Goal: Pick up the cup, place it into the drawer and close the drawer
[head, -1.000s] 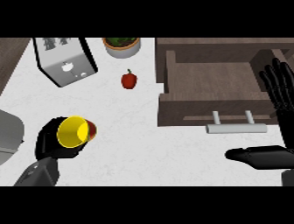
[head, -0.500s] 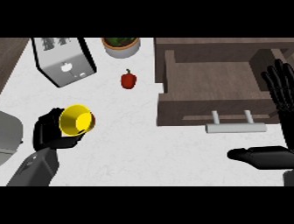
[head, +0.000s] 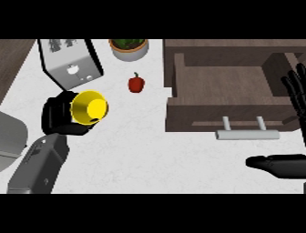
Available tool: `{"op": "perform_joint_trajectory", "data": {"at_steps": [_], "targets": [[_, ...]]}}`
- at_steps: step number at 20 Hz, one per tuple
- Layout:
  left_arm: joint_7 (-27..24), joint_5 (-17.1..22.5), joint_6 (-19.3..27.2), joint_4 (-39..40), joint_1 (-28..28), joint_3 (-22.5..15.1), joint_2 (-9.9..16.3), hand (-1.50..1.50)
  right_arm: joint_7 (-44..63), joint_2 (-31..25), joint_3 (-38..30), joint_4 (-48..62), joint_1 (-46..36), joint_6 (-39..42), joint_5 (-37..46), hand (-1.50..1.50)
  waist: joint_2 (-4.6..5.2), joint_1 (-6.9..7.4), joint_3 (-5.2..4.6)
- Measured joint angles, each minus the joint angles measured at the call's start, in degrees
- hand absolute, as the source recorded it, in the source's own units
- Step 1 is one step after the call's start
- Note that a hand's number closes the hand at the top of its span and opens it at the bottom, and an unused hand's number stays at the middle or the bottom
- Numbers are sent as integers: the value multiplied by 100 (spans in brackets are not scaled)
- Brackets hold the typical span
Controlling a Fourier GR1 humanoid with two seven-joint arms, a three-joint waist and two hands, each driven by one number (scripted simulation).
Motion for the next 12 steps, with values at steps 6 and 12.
{"op": "perform_joint_trajectory", "data": {"at_steps": [6,12], "targets": [[638,-99,482,-1200,-310,-436,-371,150,-135,63,33,-23,178,-19,90,-150,-26,60,7],[1834,-92,959,-2544,-597,-827,-629,150,-101,54,-26,-149,304,3,43,-150,-24,56,6]]}}
